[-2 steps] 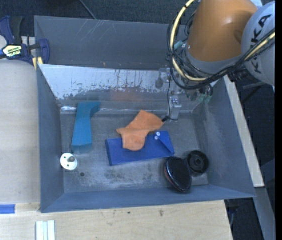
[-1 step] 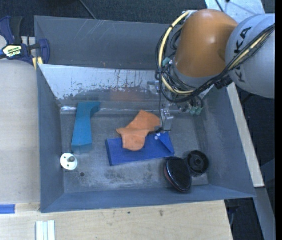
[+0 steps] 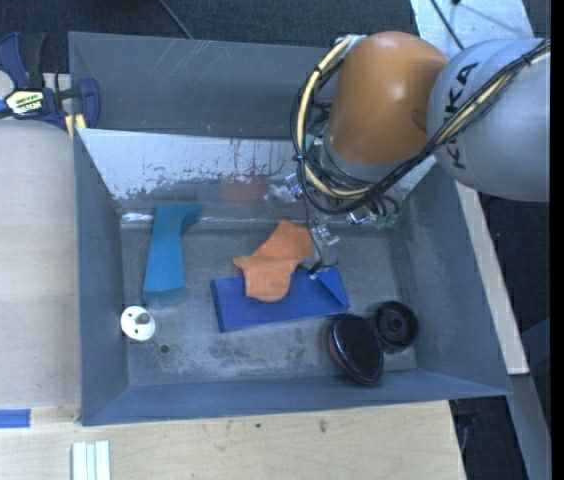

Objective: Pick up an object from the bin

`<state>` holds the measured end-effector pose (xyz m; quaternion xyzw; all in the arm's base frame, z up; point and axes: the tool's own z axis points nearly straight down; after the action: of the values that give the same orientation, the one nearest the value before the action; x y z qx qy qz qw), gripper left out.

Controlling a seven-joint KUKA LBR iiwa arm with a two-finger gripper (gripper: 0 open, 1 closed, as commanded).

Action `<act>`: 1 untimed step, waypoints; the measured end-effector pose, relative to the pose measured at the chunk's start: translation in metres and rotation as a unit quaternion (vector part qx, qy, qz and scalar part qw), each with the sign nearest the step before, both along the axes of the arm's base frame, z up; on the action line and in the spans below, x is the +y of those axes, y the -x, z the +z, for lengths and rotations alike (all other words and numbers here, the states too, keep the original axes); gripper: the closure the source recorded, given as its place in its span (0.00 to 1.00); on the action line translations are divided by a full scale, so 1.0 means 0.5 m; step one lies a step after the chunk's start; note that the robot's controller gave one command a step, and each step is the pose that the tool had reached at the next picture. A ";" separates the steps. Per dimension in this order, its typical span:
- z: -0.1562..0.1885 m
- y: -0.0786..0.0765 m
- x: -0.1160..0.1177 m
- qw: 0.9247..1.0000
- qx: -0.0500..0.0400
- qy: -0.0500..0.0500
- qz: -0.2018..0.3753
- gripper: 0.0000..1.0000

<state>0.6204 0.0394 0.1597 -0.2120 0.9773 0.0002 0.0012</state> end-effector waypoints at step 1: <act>-0.012 -0.009 -0.034 0.999 -0.001 0.000 0.032 0.00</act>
Offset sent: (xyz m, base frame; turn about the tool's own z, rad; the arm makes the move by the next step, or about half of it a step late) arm 0.0055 -0.0148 -0.0897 -0.0575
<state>0.6248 0.0224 0.1539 -0.2430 0.9700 -0.0004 0.0021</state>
